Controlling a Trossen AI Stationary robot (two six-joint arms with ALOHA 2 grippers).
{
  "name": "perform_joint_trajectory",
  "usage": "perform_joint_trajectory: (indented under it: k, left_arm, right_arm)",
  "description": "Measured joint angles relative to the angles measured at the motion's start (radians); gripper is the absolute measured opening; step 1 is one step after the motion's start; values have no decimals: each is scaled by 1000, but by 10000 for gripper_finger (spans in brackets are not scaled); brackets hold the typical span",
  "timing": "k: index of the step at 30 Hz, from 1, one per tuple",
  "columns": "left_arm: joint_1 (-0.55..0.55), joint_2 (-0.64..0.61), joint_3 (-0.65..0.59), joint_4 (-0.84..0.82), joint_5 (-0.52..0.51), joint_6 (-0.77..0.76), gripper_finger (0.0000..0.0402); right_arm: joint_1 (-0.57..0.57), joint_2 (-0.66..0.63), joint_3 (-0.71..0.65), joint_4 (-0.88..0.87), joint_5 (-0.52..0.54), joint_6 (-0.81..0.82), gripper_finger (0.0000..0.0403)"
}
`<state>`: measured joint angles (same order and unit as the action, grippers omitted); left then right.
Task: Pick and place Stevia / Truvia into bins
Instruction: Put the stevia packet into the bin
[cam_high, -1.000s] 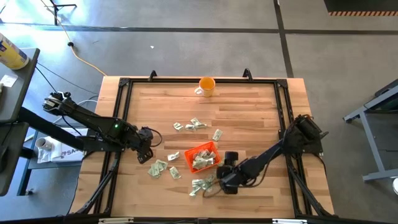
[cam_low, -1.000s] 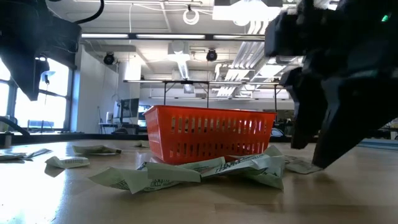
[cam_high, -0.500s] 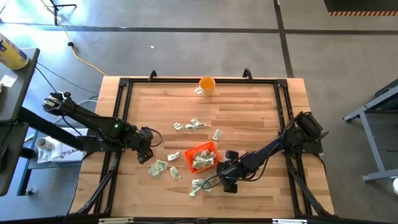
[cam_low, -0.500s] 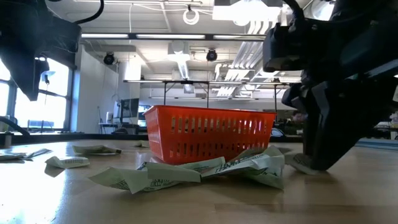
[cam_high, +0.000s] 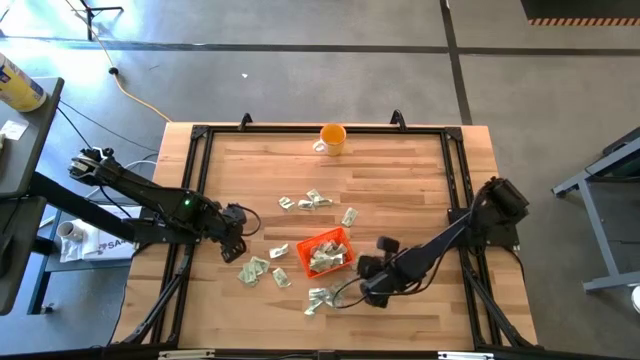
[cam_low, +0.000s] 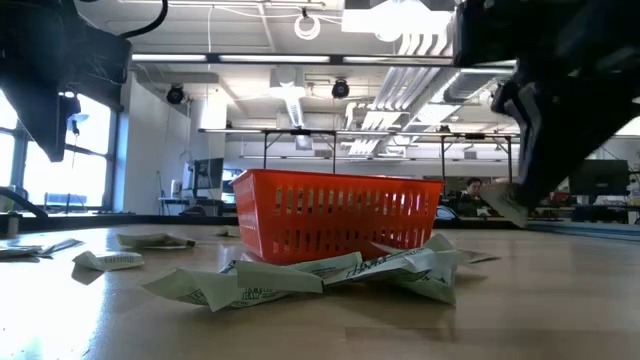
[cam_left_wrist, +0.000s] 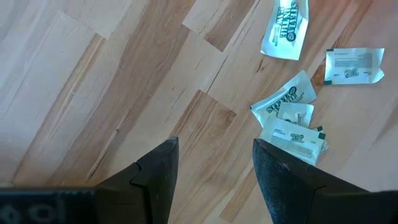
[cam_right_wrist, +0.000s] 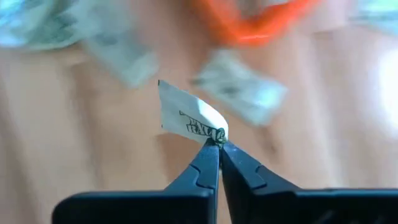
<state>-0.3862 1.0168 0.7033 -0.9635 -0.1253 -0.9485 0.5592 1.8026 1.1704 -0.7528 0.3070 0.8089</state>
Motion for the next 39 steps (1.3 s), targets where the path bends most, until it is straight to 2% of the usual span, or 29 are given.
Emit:
perform_joint_trajectory:
  k: [2,6,11,15,22,25,28,33,36,39]
  left_arm:
    - [0,0,0,12,-1,0,239]
    - [0,0,0,72,-1,2,239]
    - [0,0,2,112,0,9,239]
    - [0,0,2,107,28,-32,239]
    - [-1,30,1,121,82,-137,239]
    - [-1,86,1,193,82,-106,239]
    - [-1,166,1,314,82,4,239]
    - [0,333,2,541,67,169,239]
    - [1,437,1,607,40,204,239]
    - [1,518,4,606,-9,208,239]
  right_arm:
    - [-17,-24,2,-6,57,39,10]
    - [-111,-62,15,150,115,-15,3]
    - [-241,-38,13,346,-46,-160,18]
    - [-294,-24,13,322,-100,-155,68]
    - [-286,-43,13,265,-78,-155,212]
    - [-265,-43,13,228,-63,-170,272]
    - [-236,-44,13,165,-54,-186,317]
    - [-191,-44,14,73,-48,-179,350]
    - [-169,-44,14,43,-28,-146,352]
    - [-156,-45,14,25,-24,-108,350]
